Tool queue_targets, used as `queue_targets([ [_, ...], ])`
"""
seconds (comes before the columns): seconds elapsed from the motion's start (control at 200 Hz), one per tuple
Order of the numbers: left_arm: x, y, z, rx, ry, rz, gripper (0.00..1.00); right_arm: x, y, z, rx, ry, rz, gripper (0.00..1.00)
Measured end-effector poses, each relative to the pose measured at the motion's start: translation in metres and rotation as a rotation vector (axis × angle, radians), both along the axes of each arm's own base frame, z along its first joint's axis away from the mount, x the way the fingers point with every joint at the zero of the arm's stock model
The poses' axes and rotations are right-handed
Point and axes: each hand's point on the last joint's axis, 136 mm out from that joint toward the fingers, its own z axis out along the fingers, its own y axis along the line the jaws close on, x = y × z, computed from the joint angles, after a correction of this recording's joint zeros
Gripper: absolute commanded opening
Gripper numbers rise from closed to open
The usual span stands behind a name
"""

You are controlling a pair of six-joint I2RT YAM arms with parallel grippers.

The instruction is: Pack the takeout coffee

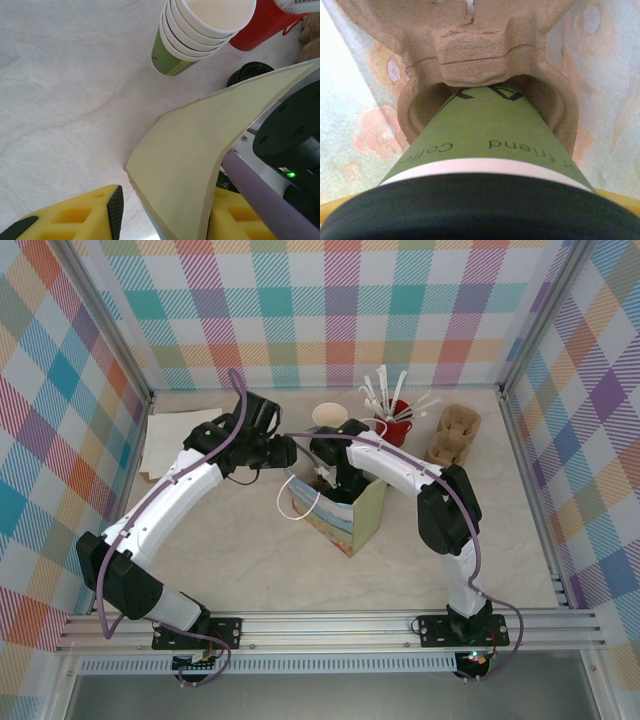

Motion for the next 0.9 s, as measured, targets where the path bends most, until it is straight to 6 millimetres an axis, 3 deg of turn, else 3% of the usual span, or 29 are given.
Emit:
queue_targets([
  [0.9,0.000,0.000,0.000,0.000,0.000,0.000,0.47,0.001,-0.001,-0.015,0.023,0.012,-0.003,0.69],
])
